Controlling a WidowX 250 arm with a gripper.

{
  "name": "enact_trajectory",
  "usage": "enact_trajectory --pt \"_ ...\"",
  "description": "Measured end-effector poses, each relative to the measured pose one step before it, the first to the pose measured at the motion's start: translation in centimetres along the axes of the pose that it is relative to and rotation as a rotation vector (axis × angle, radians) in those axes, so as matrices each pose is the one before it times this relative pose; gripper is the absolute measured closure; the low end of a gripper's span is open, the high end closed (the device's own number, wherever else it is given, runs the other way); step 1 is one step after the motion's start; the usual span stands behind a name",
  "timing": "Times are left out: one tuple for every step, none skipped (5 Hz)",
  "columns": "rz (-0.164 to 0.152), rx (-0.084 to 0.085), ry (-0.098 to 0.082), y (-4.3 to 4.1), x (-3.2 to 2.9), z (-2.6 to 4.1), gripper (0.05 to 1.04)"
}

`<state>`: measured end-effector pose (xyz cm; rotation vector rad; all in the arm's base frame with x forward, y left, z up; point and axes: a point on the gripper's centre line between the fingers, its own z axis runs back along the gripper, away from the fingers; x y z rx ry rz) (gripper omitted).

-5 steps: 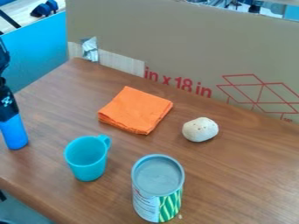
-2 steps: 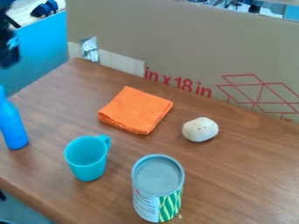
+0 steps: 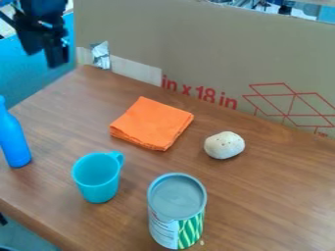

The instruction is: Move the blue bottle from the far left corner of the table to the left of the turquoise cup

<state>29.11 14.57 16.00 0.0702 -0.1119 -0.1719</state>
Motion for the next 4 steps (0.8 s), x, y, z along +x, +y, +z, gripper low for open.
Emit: enact_trajectory --pt "0.0271 -0.023 -0.0132 -0.113 0.002 -0.192 0.078" --pt "0.0009 -0.0015 -0.003 -0.023 0.047 0.0 0.078" --pt "0.0 0.0 0.0 0.0 0.0 0.0 0.08" --pt "0.0 -0.0009 0.0012 -0.014 -0.02 0.0 0.082"
